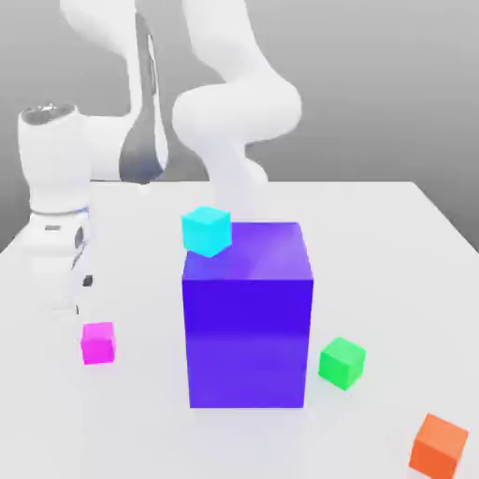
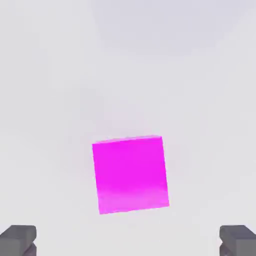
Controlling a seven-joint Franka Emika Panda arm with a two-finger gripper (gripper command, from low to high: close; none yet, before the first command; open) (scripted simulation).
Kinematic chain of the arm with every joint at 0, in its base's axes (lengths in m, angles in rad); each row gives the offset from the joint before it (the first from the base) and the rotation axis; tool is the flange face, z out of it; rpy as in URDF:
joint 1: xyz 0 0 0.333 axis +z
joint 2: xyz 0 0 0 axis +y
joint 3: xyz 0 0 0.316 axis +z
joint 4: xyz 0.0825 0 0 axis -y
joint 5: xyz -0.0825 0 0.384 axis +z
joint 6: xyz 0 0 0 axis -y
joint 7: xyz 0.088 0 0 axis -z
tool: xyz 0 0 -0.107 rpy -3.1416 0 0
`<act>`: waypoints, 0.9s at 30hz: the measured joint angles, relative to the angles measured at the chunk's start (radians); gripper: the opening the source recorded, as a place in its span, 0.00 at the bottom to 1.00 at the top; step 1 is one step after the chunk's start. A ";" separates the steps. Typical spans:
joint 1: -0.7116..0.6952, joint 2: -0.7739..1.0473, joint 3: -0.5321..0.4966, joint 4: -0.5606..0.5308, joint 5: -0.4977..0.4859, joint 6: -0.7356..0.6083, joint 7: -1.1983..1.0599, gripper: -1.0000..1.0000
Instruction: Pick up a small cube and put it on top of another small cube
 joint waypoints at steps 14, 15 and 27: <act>0.098 -0.097 -0.126 0.036 -0.161 -0.042 0.097 0.00; 0.034 -0.090 -0.051 0.021 -0.118 -0.061 0.066 0.00; -0.449 -0.262 0.623 -0.031 0.041 -0.273 0.161 0.00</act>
